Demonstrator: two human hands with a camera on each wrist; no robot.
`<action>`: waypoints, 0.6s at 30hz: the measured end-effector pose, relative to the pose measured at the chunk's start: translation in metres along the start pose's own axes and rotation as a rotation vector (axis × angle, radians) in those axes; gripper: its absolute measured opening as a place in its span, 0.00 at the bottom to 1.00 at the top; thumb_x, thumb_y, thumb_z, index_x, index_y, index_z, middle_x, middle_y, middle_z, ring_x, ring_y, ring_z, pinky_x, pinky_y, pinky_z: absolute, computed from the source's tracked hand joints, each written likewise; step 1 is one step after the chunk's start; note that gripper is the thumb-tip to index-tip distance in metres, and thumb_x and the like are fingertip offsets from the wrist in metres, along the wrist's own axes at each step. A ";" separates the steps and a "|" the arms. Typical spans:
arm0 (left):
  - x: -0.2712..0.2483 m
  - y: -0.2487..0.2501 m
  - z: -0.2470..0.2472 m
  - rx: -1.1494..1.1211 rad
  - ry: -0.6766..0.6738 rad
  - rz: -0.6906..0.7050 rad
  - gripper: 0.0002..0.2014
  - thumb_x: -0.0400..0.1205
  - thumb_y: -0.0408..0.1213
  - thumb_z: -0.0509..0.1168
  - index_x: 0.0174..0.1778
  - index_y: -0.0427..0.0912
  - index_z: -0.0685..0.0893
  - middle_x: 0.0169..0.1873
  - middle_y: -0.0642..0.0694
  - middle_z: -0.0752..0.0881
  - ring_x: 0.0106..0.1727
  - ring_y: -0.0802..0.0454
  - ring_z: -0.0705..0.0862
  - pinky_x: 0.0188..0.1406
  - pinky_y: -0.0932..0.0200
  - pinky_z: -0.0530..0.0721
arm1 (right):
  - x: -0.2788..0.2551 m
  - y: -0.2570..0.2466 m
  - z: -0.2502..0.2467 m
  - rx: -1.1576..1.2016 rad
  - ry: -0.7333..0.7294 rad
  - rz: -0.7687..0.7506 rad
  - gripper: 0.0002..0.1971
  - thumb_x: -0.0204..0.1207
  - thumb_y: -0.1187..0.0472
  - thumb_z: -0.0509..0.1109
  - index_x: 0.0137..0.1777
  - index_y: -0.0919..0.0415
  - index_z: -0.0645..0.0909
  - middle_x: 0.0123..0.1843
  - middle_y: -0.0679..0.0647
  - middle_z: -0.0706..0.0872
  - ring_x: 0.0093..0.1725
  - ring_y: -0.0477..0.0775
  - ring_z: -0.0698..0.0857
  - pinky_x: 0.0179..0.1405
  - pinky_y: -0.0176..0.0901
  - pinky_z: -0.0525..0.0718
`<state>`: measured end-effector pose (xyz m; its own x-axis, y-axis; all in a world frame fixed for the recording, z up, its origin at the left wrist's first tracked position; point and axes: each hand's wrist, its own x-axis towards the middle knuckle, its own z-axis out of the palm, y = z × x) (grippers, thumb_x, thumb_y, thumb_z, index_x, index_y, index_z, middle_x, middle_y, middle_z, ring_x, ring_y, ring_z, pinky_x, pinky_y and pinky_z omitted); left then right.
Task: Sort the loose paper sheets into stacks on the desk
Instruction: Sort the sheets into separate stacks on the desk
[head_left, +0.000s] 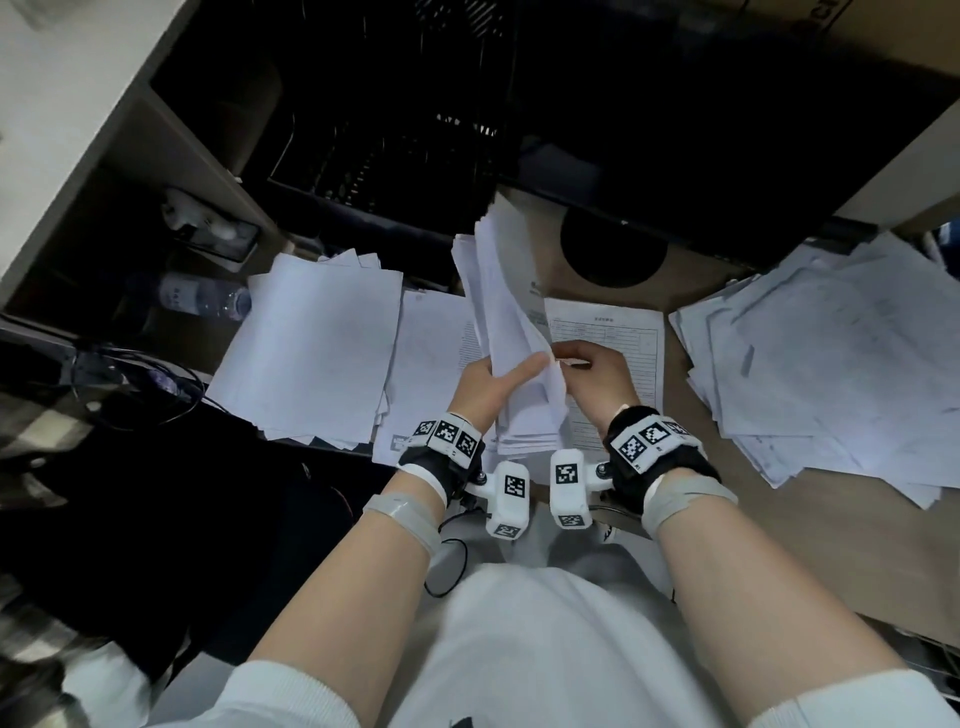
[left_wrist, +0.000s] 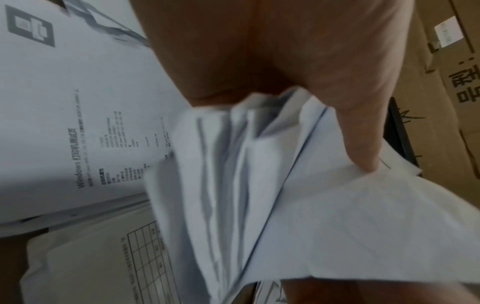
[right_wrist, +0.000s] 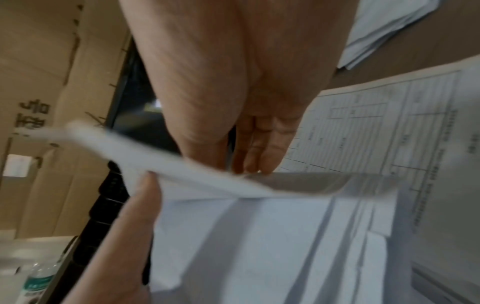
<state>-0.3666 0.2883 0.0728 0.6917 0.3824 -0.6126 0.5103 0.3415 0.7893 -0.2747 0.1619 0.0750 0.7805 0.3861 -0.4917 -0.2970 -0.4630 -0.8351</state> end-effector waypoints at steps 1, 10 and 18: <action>0.002 -0.001 0.000 -0.001 0.008 0.007 0.18 0.75 0.49 0.78 0.54 0.41 0.89 0.48 0.47 0.93 0.51 0.50 0.91 0.50 0.58 0.89 | -0.001 -0.007 0.000 0.014 -0.044 0.005 0.05 0.80 0.57 0.71 0.47 0.52 0.89 0.46 0.48 0.91 0.47 0.52 0.90 0.50 0.48 0.88; 0.011 0.002 0.011 0.011 0.101 0.044 0.14 0.80 0.42 0.75 0.55 0.36 0.89 0.47 0.41 0.93 0.49 0.44 0.92 0.53 0.46 0.90 | 0.001 -0.009 -0.016 0.126 -0.110 0.076 0.13 0.78 0.52 0.74 0.47 0.63 0.91 0.50 0.65 0.92 0.54 0.69 0.89 0.58 0.64 0.85; 0.016 0.007 0.021 -0.091 0.121 -0.046 0.19 0.84 0.55 0.65 0.51 0.41 0.88 0.46 0.45 0.92 0.51 0.47 0.91 0.55 0.53 0.88 | 0.001 -0.011 -0.029 0.356 -0.183 0.236 0.16 0.84 0.54 0.68 0.63 0.65 0.86 0.58 0.60 0.91 0.57 0.58 0.89 0.57 0.53 0.88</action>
<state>-0.3411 0.2787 0.0692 0.5988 0.4636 -0.6531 0.4882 0.4352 0.7565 -0.2545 0.1440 0.0904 0.5680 0.4524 -0.6875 -0.6507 -0.2647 -0.7117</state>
